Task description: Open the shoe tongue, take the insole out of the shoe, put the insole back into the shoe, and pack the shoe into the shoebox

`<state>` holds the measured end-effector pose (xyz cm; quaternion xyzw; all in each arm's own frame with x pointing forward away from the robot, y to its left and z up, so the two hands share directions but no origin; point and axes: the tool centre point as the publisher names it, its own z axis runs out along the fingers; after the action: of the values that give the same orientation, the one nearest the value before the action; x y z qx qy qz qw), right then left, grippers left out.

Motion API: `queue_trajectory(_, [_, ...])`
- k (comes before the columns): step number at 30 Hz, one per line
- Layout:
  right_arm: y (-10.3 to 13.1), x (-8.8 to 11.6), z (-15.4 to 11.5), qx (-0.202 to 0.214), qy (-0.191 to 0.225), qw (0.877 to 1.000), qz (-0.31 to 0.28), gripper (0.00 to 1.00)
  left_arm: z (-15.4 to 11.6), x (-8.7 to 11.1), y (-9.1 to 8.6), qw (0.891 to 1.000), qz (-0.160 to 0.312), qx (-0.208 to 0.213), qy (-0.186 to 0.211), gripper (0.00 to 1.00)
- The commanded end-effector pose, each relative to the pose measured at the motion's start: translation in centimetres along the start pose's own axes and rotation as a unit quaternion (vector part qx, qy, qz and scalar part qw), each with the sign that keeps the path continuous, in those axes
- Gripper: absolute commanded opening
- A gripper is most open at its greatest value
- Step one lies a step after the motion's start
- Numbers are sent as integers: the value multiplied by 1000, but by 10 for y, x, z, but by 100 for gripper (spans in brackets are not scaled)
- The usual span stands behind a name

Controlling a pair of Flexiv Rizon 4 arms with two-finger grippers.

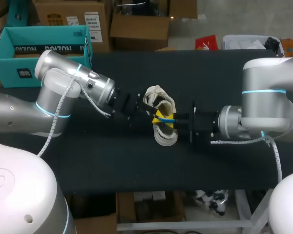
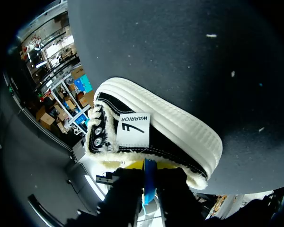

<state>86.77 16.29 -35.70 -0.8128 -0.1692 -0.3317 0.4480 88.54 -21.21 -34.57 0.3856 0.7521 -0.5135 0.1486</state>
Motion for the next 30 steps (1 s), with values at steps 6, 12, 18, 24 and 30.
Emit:
queue_trajectory(6, [-23,-11,-18,-26,10,1000,-11,36,4,1,4,1000,-5,-3,-1,0])
queue_trajectory(12, [-27,-12,-21,-32,13,999,-16,0,5,2,4,1000,-6,-2,-1,0])
queue_trajectory(18, [-19,-9,-14,-29,6,1000,-10,0,6,3,4,1000,-6,0,-1,0])
queue_trajectory(24, [-10,-4,-5,-23,-1,1000,-7,0,5,2,10,1000,-16,-3,1,0])
queue_trajectory(30, [-5,-2,0,-25,-9,1000,-1,0,-1,4,7,1000,-20,1,-1,85])
